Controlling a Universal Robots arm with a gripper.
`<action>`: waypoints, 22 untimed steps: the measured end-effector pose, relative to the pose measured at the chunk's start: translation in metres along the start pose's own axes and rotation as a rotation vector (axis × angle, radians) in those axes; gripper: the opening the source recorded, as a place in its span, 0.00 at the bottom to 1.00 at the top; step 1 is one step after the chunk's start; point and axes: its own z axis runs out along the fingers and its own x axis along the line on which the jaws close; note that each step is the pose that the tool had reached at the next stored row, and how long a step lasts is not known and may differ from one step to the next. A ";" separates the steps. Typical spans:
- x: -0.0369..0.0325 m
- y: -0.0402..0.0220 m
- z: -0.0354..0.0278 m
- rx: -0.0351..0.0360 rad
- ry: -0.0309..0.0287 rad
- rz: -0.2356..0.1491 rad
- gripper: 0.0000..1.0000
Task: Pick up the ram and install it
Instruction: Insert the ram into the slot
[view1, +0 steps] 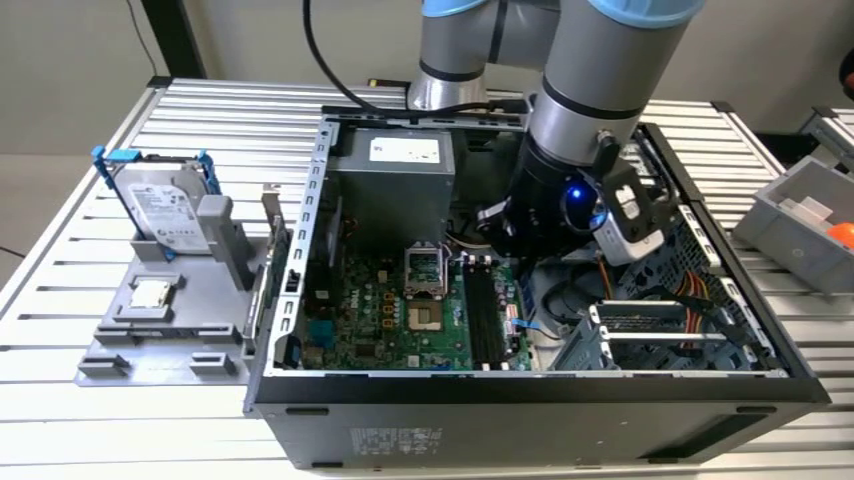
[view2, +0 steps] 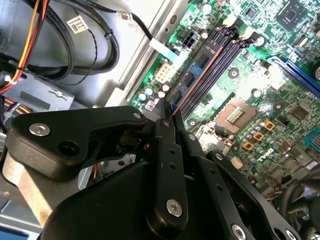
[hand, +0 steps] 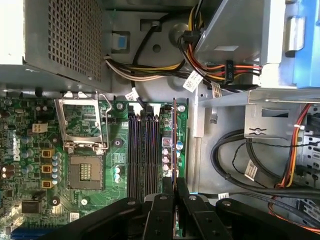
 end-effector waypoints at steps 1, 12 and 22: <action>0.0001 0.0000 0.0009 0.0000 0.0000 -0.001 0.00; 0.0004 0.0000 0.0144 0.0006 0.0002 -0.004 0.00; 0.0005 0.0000 0.0276 0.0007 0.0002 -0.004 0.00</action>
